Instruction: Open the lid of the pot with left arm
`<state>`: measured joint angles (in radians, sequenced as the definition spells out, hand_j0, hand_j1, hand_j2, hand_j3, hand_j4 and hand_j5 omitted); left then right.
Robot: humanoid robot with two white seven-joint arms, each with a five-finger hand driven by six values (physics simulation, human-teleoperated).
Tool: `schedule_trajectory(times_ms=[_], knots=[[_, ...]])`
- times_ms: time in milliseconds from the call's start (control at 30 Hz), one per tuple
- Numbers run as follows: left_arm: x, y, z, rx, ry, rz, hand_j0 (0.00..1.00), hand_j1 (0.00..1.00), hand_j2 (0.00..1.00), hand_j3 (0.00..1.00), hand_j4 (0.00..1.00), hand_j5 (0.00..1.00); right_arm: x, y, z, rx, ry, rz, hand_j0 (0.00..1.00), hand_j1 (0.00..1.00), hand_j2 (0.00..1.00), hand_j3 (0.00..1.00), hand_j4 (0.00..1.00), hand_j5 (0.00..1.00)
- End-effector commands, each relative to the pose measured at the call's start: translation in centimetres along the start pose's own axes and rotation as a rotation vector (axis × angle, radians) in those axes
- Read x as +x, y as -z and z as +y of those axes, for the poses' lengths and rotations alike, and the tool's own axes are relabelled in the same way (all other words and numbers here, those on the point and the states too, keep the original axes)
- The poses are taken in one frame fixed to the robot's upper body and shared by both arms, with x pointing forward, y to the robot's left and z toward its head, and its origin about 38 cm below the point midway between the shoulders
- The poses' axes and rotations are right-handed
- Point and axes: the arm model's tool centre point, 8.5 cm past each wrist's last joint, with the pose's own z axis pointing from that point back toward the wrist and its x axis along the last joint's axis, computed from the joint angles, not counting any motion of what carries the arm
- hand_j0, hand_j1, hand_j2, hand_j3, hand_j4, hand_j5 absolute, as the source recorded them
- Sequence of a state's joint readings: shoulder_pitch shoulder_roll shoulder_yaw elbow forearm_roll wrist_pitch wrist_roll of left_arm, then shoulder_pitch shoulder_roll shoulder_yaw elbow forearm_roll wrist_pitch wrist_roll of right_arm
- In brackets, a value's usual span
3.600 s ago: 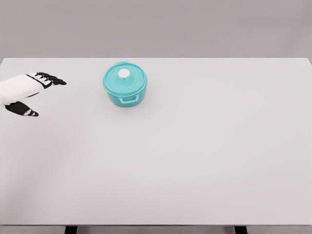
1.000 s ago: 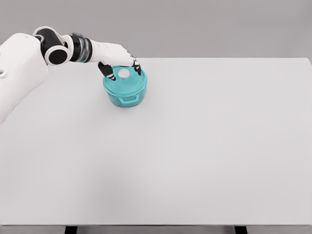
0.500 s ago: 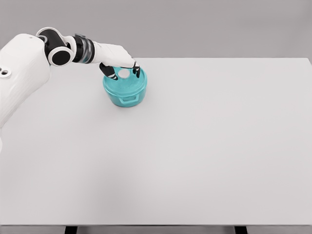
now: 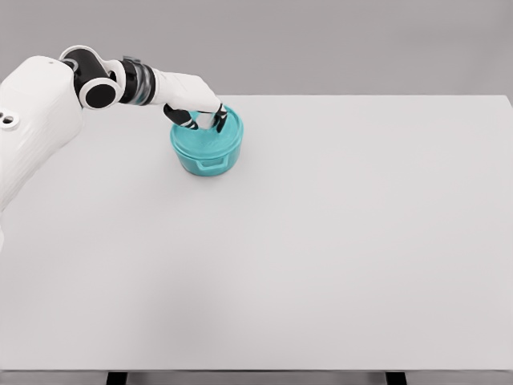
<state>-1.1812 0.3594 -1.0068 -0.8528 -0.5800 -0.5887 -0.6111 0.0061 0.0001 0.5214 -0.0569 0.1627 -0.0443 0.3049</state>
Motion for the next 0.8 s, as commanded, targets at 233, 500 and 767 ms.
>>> schedule_trajectory(times_ms=[233,500,767], knots=[[-1.8,-2.2,-0.6,-0.001,-0.002,0.037,0.49,0.49,0.49,0.49,0.49,0.49,0.0,0.0,0.0,0.0,0.0,0.0,1.0,1.0,1.0,1.0,1.0,1.0],[-6.2,-8.0,-3.0,-0.035,-0.018,0.154,0.49,0.49,0.49,0.49,0.49,0.49,0.0,0.0,0.0,0.0,0.0,0.0,1.0,1.0,1.0,1.0,1.0,1.0],[-8.4,-10.9,-7.5,-0.139,-0.022,0.245,0.49,0.49,0.49,0.49,0.49,0.49,0.0,0.0,0.0,0.0,0.0,0.0,1.0,1.0,1.0,1.0,1.0,1.0]])
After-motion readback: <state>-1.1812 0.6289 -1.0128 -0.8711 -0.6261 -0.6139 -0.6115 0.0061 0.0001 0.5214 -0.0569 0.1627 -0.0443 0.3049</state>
